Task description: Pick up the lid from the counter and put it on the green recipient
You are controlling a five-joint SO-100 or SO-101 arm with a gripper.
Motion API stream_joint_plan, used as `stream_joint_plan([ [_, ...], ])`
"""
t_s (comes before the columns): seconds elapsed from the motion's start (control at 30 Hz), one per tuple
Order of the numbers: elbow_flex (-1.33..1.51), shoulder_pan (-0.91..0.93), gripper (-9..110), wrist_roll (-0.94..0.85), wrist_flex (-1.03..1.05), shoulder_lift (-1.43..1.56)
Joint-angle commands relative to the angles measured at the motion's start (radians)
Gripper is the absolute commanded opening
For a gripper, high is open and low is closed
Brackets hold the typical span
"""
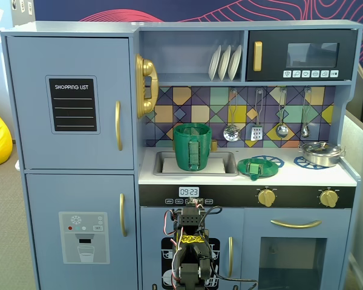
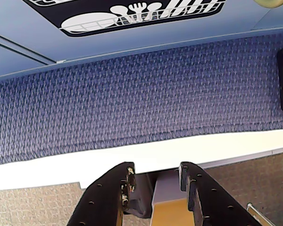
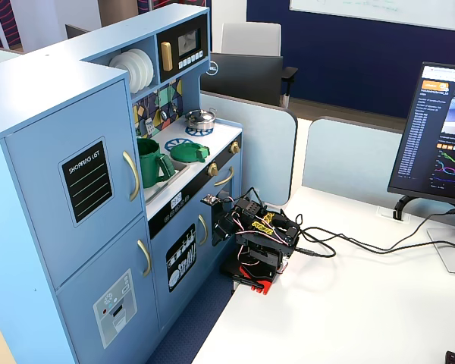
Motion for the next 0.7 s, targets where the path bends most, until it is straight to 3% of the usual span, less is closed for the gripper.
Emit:
stream_joint_plan([
  [0.0,0.025,0.092,0,-0.002,0.176,-0.006],
  [0.33,0.025,0.104,0,0.026,0.15,-0.006],
  [0.47,-0.054,0.239,0,-0.075,-0.067,-0.066],
  [0.57,-0.238,0.393,0,-0.184,-0.298,-0.235],
  [0.67,-0.451,0.534,7,-0.186,-0.471,-0.368],
])
